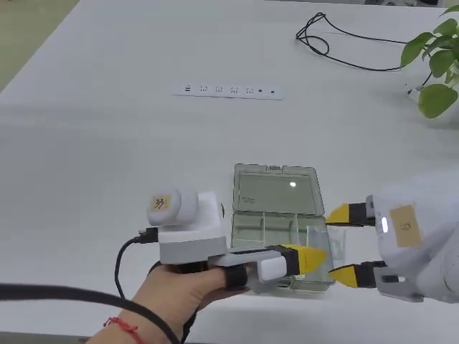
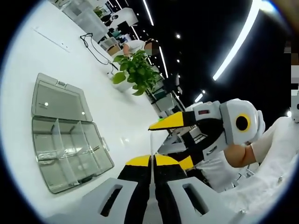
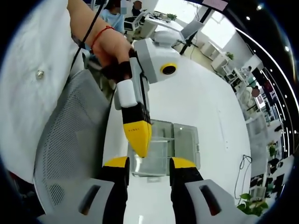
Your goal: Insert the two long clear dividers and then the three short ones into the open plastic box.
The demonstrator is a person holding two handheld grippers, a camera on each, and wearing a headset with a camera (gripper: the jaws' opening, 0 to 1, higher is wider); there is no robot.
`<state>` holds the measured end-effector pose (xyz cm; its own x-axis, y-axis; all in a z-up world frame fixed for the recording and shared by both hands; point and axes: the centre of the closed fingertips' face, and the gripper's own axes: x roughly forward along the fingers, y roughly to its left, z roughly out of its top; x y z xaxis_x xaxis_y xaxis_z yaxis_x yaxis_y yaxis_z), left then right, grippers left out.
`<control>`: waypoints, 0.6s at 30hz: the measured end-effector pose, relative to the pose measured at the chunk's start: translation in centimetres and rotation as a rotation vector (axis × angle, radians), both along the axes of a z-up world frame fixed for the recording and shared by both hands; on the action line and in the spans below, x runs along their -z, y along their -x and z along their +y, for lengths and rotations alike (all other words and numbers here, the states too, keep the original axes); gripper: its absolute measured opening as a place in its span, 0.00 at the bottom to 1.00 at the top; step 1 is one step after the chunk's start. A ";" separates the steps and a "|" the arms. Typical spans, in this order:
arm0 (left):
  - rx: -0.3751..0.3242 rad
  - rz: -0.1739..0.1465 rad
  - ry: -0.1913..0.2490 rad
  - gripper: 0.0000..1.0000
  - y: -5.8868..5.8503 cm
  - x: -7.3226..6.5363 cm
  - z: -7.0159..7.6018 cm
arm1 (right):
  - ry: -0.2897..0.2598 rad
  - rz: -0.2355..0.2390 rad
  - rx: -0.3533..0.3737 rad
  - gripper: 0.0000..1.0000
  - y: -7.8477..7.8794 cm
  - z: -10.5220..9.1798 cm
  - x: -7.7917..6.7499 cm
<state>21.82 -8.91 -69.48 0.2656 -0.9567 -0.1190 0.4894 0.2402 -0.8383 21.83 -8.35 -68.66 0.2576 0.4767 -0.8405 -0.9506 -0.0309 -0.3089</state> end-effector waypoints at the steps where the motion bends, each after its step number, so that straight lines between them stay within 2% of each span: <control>1: 0.004 -0.006 -0.002 0.00 0.0 0.0 0.0 | -0.013 0.007 0.003 0.36 -0.1 0.1 -0.2; 2: 0.008 -0.022 -0.009 0.00 0.1 0.1 0.0 | -0.020 0.016 0.006 0.36 -0.1 0.0 -0.3; 4: 0.024 -0.080 -0.027 0.00 0.2 0.1 0.1 | -0.040 0.032 0.013 0.36 -0.2 0.0 -0.6; 6: 0.045 -0.140 -0.055 0.00 0.3 0.2 0.1 | -0.081 0.092 0.030 0.35 0.1 0.2 -0.9; 7: 0.053 -0.167 -0.067 0.00 0.4 0.2 0.1 | -0.095 0.105 0.036 0.34 0.0 0.2 -1.1; 8: 0.069 -0.218 -0.070 0.00 0.5 0.0 0.1 | -0.112 0.129 0.039 0.33 0.0 0.2 -1.4; 10: 0.089 -0.246 -0.075 0.00 0.9 -0.1 0.1 | -0.134 0.170 0.041 0.31 0.0 0.1 -1.6; 11: 0.102 -0.277 -0.078 0.00 1.0 -0.2 0.1 | -0.145 0.195 0.045 0.30 0.0 0.0 -1.6; 12: 0.116 -0.321 -0.084 0.00 1.1 -0.3 0.1 | -0.161 0.249 0.044 0.28 0.3 0.0 -1.7; 13: 0.133 -0.339 -0.094 0.00 1.3 -0.1 0.1 | -0.173 0.281 0.035 0.26 0.6 0.0 -1.8; 15: 0.164 -0.399 -0.101 0.00 1.7 -0.3 0.2 | -0.208 0.349 0.048 0.25 0.7 0.1 -2.0; 16: 0.183 -0.441 -0.115 0.00 1.9 -0.2 0.2 | -0.211 0.378 0.032 0.22 0.9 0.1 -2.1; 17: 0.193 -0.466 -0.121 0.00 2.0 -0.3 0.2 | -0.215 0.388 0.023 0.20 0.9 0.1 -2.2; 18: 0.202 -0.490 -0.123 0.00 2.1 -0.4 0.3 | -0.218 0.420 0.022 0.19 1.2 0.1 -2.2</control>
<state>19.73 -8.62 -69.10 0.1300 -0.9813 -0.1419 0.8624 0.1825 -0.4722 20.66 -8.20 -66.44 -0.0711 0.6516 -0.7553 -0.9944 0.0136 0.1053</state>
